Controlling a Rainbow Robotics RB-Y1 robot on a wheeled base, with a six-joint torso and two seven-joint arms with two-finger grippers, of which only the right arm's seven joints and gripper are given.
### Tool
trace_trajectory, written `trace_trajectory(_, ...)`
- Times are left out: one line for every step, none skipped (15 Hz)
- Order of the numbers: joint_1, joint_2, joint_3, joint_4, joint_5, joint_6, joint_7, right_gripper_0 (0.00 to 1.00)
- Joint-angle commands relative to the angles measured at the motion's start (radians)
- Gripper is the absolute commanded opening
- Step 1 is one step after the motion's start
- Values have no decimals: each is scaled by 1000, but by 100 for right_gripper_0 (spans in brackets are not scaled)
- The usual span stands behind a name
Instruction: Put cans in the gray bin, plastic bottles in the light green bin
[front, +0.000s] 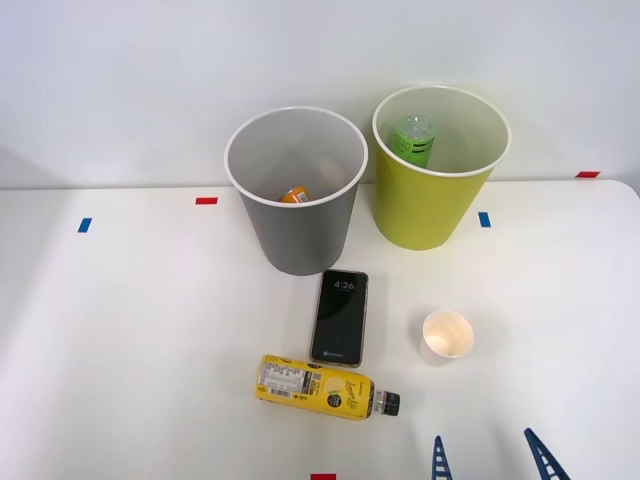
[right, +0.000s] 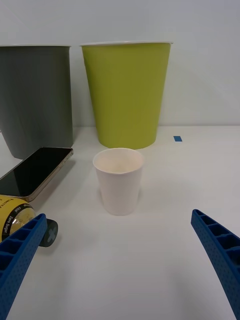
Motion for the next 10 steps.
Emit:
trace_trajectory(0,0,0,0,0,0,0,100)
trace_trajectory(0,0,0,0,0,0,0,100)
trace_trajectory(0,0,0,0,0,0,0,100)
trace_trajectory(0,0,0,0,0,0,0,100)
trace_trajectory(0,0,0,0,0,0,0,100)
trace_trajectory(0,0,0,0,0,0,0,100)
trace_trajectory(0,0,0,0,0,0,0,100)
trace_trajectory(0,0,0,0,0,0,0,100)
trace_trajectory(0,0,0,0,0,0,0,100)
trace_trajectory(0,0,0,0,0,0,0,100)
